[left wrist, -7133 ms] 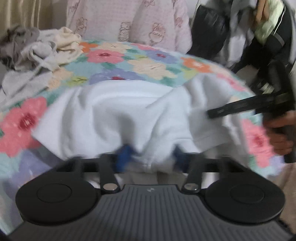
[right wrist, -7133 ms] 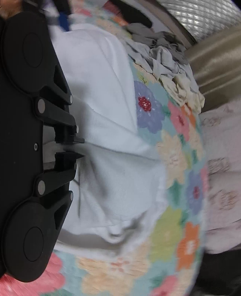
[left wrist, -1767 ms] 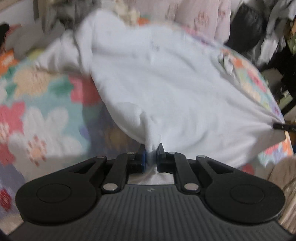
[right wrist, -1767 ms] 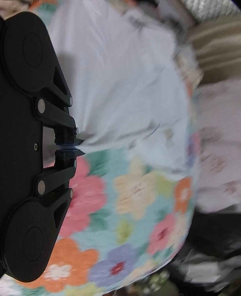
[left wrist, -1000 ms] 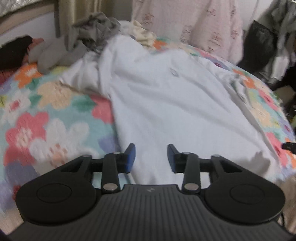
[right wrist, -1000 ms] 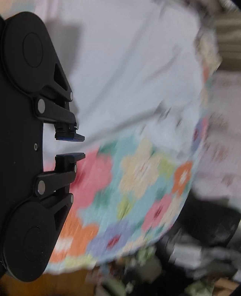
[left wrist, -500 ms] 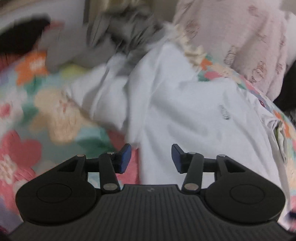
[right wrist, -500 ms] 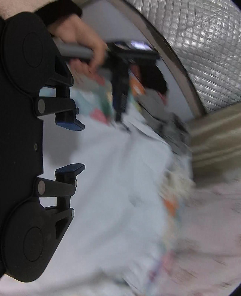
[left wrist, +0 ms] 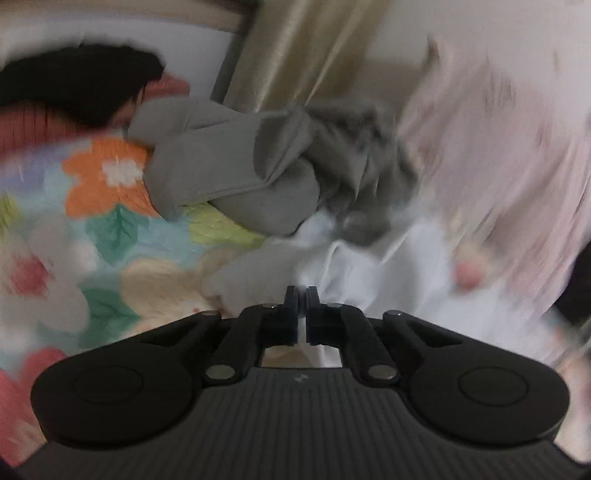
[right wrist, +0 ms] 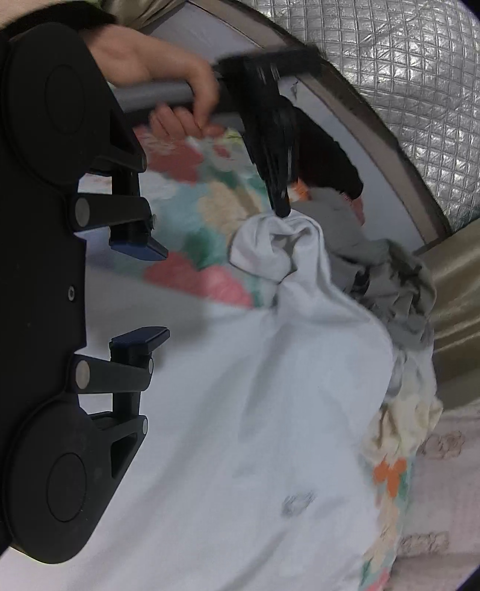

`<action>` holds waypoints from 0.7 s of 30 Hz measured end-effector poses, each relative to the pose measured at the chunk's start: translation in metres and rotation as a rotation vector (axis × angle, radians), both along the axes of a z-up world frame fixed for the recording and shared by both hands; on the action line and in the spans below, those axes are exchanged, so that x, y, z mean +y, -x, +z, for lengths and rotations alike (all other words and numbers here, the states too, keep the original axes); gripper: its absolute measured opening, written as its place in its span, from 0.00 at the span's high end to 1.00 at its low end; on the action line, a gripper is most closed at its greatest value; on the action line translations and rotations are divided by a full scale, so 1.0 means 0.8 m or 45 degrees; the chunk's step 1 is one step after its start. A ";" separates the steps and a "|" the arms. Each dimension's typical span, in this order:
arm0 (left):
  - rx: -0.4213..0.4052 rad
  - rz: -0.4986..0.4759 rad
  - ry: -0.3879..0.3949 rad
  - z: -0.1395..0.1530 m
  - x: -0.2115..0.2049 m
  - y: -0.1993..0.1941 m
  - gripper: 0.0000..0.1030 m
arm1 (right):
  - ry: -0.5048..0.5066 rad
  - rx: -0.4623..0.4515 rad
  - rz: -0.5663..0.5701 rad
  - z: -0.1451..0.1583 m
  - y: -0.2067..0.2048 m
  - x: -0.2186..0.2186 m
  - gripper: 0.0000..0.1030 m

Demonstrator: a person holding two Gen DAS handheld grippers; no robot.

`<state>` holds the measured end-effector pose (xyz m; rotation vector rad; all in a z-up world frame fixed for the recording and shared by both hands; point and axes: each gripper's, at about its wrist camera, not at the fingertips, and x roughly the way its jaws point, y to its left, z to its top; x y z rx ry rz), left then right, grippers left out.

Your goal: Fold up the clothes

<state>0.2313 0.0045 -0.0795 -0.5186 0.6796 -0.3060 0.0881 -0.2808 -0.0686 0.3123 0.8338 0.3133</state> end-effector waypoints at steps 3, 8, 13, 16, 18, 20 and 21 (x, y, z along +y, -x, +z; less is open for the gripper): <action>0.000 -0.010 0.181 -0.009 0.032 -0.003 0.99 | 0.120 -0.121 0.092 0.005 -0.028 0.044 0.53; 0.044 -0.037 0.230 -0.016 0.039 -0.008 0.99 | 0.174 -0.144 0.166 -0.008 -0.085 0.099 0.51; 0.103 -0.020 0.157 -0.026 0.042 -0.011 0.99 | 0.377 -0.082 0.139 -0.039 -0.139 0.137 0.50; 0.016 -0.035 0.063 -0.014 0.034 -0.003 0.99 | 0.371 0.024 0.185 -0.051 -0.164 0.145 0.70; -0.053 -0.051 0.005 -0.001 0.026 0.004 0.99 | 0.318 -0.004 0.168 -0.034 -0.161 0.134 0.92; -0.085 -0.059 0.004 0.009 0.023 0.010 0.98 | 0.296 -0.079 0.146 -0.007 -0.150 0.118 0.94; -0.090 -0.058 0.008 0.011 0.023 0.014 0.97 | 0.283 -0.110 0.133 0.008 -0.145 0.108 0.94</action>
